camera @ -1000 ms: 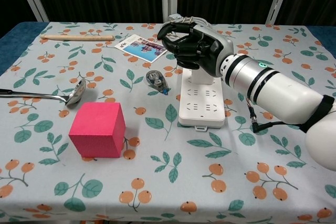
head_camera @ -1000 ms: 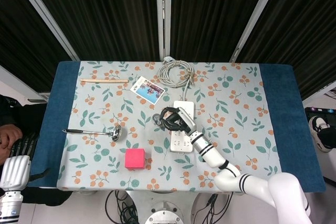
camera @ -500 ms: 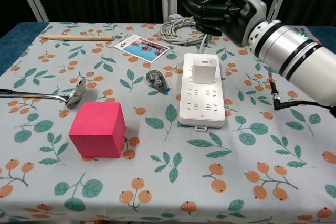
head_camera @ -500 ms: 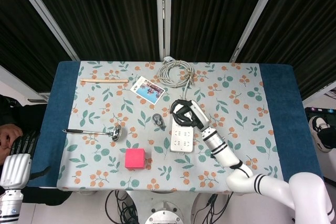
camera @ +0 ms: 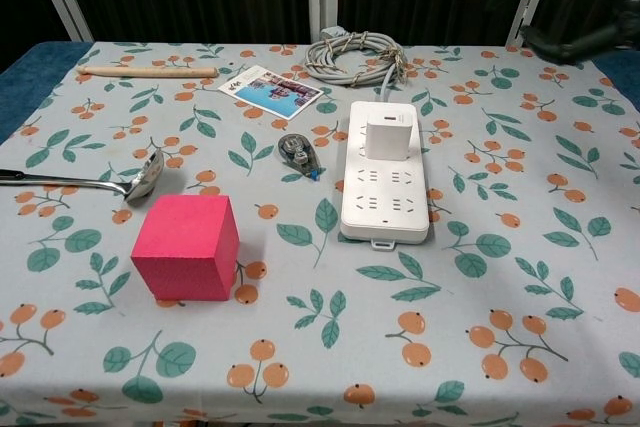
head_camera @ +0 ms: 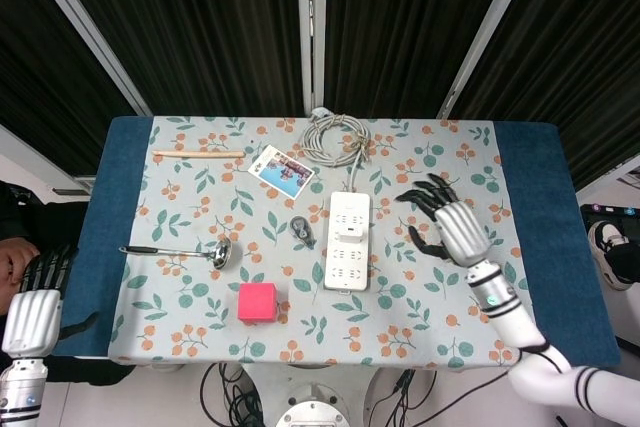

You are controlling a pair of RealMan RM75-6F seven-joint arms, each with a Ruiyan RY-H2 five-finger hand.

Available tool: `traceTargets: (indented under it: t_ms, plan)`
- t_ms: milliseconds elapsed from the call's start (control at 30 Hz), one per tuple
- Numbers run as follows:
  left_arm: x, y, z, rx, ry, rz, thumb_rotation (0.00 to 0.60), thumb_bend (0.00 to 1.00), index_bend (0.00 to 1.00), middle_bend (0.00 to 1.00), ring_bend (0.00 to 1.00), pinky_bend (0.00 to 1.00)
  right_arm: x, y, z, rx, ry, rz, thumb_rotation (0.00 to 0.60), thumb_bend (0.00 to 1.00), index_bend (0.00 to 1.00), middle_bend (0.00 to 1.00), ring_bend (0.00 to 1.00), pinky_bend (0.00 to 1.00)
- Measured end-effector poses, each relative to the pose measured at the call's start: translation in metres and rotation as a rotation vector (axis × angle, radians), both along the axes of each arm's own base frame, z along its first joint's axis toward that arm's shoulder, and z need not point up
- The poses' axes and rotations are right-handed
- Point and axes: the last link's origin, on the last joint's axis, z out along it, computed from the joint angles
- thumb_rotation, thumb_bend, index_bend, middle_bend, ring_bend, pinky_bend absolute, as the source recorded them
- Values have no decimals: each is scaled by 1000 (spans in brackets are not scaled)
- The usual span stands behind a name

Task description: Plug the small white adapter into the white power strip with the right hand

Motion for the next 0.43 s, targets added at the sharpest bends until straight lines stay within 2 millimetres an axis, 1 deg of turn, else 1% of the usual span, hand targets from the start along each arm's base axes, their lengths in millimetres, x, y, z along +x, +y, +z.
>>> traceTargets:
  t_ms: [67,100,200,300,400,433]
  plan:
    - [1,1,0,1,1,-3,600,0,20,0,0,0,-18,20,21,-53,92,-52,600,305,0,0,0,0]
    - [2,1,0,2,3,-4,600,0,20,0,0,0,-29,35,34,-83,137,-94,600,299,0,0,0,0]
    - [3,1,0,5,6,-7,600,0,20,0,0,0,-56,71,57,-142,195,-203,600,287,0,0,0,0]
    - [4,1,0,9,9,-7,600,0,20,0,0,0,-76,99,70,-185,212,-283,600,287,0,0,0,0]
    - [5,0,0,11,12,-4,600,0,20,0,0,0,-91,119,76,-208,217,-338,600,287,0,0,0,0]
    - [5,0,0,11,12,-3,600,0,20,0,0,0,-94,123,77,-209,215,-346,600,287,0,0,0,0]
